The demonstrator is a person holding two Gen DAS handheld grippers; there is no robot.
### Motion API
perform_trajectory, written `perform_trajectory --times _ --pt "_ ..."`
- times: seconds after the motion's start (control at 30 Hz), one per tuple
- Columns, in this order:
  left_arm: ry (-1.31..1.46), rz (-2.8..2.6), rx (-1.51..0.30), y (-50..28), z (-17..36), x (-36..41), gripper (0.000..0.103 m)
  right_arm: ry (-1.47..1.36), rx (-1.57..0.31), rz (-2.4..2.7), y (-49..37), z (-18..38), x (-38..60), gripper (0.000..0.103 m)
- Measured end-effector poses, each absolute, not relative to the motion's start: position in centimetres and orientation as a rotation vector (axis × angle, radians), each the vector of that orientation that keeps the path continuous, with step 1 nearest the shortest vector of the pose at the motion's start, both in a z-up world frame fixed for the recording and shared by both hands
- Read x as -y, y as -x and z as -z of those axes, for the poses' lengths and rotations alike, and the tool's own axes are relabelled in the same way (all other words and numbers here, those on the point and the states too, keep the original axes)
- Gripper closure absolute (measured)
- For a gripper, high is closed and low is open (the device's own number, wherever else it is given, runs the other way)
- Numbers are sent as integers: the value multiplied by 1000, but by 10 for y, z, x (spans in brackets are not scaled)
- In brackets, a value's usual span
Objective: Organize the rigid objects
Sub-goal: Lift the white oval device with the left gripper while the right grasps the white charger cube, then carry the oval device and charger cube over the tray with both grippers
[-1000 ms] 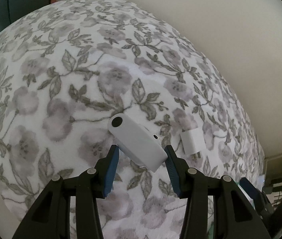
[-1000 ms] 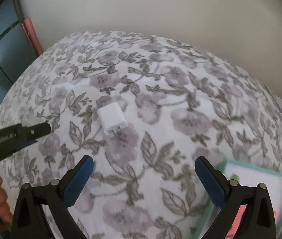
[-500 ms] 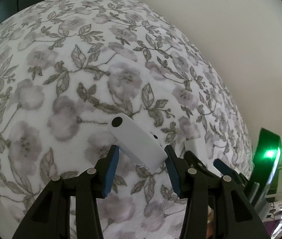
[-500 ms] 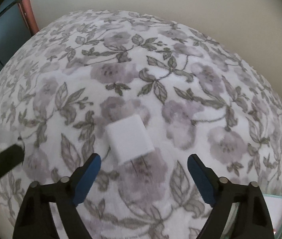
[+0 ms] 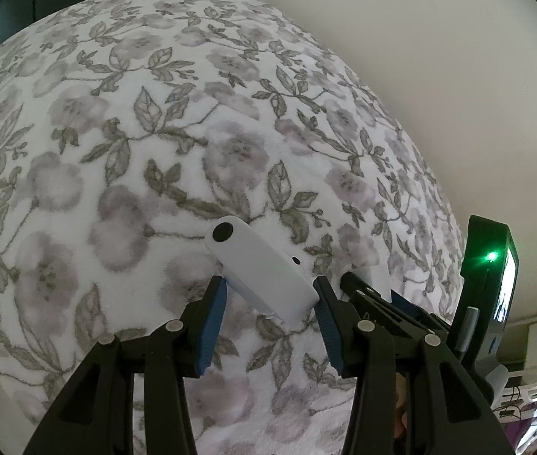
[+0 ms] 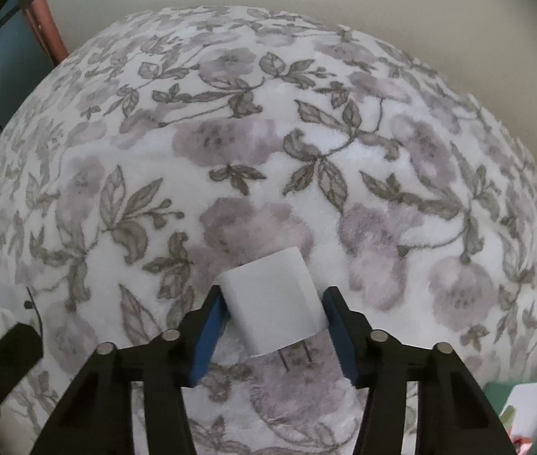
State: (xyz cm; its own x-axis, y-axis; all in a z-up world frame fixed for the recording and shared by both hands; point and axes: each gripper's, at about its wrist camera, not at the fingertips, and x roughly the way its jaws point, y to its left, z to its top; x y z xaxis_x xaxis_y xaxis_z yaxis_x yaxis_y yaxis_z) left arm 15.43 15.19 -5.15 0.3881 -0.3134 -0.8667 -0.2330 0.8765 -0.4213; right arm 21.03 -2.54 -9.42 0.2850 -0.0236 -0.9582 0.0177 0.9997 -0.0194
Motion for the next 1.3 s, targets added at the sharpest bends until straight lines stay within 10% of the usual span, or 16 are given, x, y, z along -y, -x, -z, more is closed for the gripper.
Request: perform_trajectory --times 1.3 --pt "333 218 -1059 -122 -16 -76 54 -251 -1066 165 -62 2 151 52"
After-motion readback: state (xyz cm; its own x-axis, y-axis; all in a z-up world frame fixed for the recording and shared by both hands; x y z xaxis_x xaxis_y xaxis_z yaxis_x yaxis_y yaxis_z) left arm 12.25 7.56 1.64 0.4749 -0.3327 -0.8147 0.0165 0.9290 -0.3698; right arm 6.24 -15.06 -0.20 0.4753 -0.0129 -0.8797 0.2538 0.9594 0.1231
